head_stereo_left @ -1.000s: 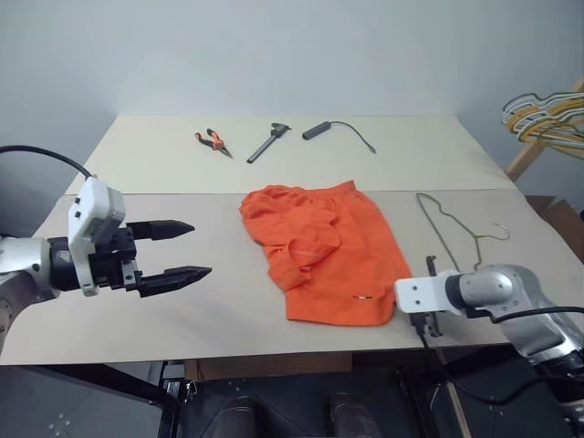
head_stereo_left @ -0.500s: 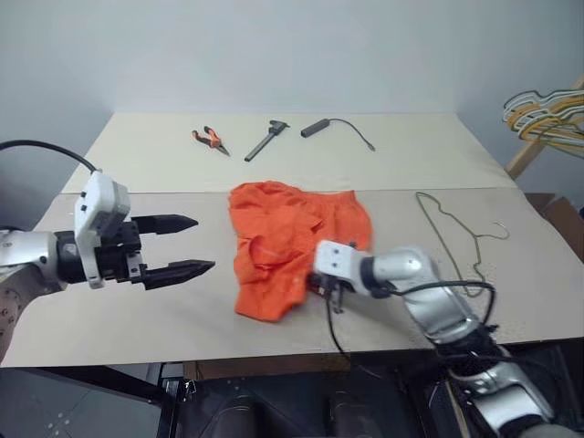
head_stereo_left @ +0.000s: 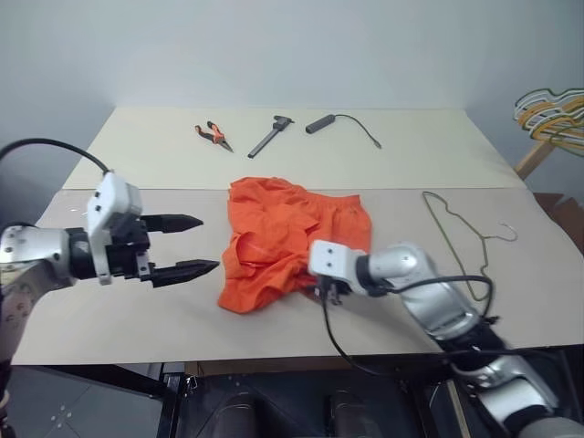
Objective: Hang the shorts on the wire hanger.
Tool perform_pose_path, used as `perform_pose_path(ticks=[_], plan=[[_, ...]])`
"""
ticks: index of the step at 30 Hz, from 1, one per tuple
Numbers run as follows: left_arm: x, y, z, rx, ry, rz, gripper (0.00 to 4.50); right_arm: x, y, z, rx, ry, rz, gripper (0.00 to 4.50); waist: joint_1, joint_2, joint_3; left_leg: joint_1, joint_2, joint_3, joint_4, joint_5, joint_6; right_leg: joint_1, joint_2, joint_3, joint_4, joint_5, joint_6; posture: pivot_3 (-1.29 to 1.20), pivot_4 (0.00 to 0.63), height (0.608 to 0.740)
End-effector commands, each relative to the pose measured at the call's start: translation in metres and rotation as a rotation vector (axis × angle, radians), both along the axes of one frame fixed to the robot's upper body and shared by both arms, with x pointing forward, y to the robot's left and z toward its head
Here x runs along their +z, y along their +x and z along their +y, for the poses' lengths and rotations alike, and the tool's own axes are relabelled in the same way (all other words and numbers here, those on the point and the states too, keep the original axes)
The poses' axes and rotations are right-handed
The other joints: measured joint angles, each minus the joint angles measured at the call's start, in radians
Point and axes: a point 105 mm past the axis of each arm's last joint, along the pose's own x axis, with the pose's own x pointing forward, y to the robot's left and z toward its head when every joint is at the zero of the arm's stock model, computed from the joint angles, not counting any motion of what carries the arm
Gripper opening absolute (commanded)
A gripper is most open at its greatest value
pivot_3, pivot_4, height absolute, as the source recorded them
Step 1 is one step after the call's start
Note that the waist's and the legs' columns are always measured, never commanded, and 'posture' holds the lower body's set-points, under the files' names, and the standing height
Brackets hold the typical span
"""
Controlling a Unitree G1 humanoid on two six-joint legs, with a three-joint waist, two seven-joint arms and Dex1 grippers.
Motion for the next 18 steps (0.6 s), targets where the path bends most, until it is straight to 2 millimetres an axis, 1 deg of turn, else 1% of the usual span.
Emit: perform_pose_path(ticks=[1, 4, 5, 9, 12, 15, 18], plan=[[-0.004, 0.0, -0.02, -0.065, 0.043, -0.043, 4.5, 0.027, -0.015, -0.012, 0.063, 0.027, -0.009, 3.18, -0.001, 0.0, 0.0, 0.0, 0.0, 0.0, 0.0, 0.0, 0.0, 0.0, 0.0, 0.0, 0.0, 0.0, 0.0, -0.02, 0.099, 0.74], [-0.014, 0.001, -0.035, -0.118, 0.07, -0.012, 4.5, 0.032, -0.021, -0.029, 0.075, -0.008, -0.005, 4.26, -0.004, 0.0, 0.0, 0.002, 0.0, 0.0, 0.0, 0.0, 0.0, 0.002, 0.001, 0.0, 0.001, 0.0, 0.0, -0.04, 0.101, 0.74], [-0.018, 0.002, -0.044, -0.144, 0.079, 0.002, 4.5, 0.035, -0.023, -0.037, 0.075, -0.017, -0.004, 4.49, -0.004, 0.0, 0.0, 0.002, 0.0, 0.0, 0.0, 0.0, 0.0, 0.002, 0.001, 0.001, 0.001, 0.0, 0.0, -0.04, 0.1, 0.74], [-0.025, 0.002, -0.068, -0.21, 0.084, 0.046, 4.5, 0.043, -0.026, -0.058, 0.068, -0.047, -0.003, 4.49, -0.003, 0.0, 0.0, 0.002, 0.0, 0.0, 0.0, 0.0, 0.0, 0.002, 0.001, 0.001, 0.001, 0.001, 0.0, -0.06, 0.101, 0.74], [-0.033, 0.005, -0.101, -0.261, 0.105, 0.135, 4.5, 0.051, -0.029, -0.083, 0.079, -0.107, -0.015, 4.49, 0.005, 0.0, 0.0, 0.002, 0.0, -0.001, 0.001, 0.0, 0.001, 0.002, 0.001, 0.001, 0.0, 0.001, 0.0, -0.07, 0.101, 0.74], [-0.04, 0.005, -0.122, -0.287, 0.16, 0.207, 4.5, 0.057, -0.027, -0.094, 0.068, -0.114, -0.04, 4.49, -0.002, 0.0, 0.0, 0.001, -0.001, -0.002, 0.003, -0.001, 0.001, 0.003, 0.001, 0.001, -0.001, 0.001, 0.001, -0.07, 0.098, 0.74], [-0.052, 0.013, -0.156, -0.251, 0.183, 0.391, 4.5, 0.063, -0.02, -0.107, 0.036, -0.13, -0.07, 4.49, -0.005, 0.0, 0.0, 0.002, -0.001, -0.002, 0.003, -0.001, 0.002, 0.004, 0.001, 0.002, 0.0, 0.001, 0.001, -0.09, 0.097, 0.74]])
